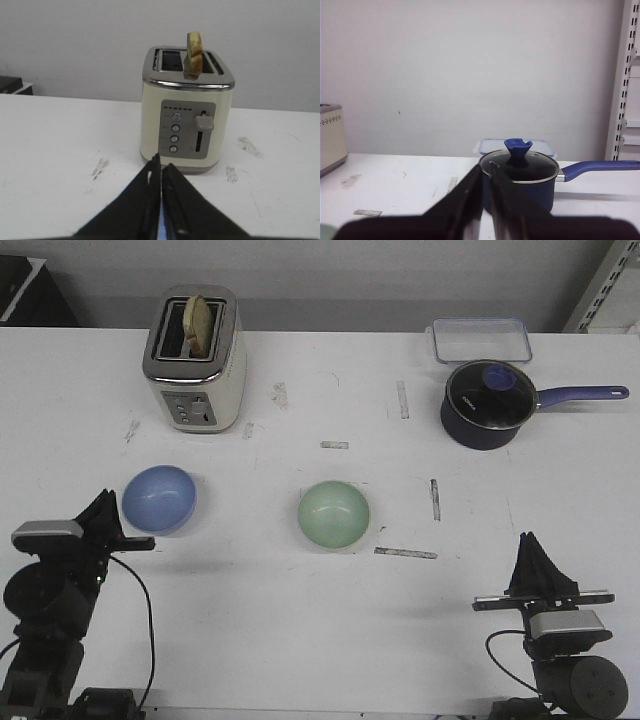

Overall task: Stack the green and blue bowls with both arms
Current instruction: 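Reach the left gripper to the light blue bowl rim and grasp it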

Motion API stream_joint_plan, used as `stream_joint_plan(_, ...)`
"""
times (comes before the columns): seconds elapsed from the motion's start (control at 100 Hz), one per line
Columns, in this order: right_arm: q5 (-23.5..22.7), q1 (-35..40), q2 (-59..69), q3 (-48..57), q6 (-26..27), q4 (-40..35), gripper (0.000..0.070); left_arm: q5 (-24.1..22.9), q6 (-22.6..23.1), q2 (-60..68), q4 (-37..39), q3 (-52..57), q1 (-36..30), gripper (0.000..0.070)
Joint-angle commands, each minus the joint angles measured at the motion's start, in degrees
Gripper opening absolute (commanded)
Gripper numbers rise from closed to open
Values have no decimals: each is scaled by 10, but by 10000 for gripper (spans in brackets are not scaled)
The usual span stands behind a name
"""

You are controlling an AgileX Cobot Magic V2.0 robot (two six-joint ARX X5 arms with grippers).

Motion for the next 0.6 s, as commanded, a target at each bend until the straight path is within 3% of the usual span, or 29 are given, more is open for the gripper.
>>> stream_joint_plan(0.0, 0, 1, 0, 2, -3, 6, 14, -1, -3, 45, -11, 32, -1, 2)
stream_joint_plan(0.15, 0, 1, 0, 2, -3, 6, 14, -2, -5, 137, -62, 89, -1, 2)
stream_joint_plan(0.41, 0, 1, 0, 2, -2, 6, 14, 2, -64, 273, -156, 178, 10, 2)
stream_joint_plan(0.59, 0, 1, 0, 2, -2, 6, 14, 101, -92, 349, -256, 239, 50, 2)
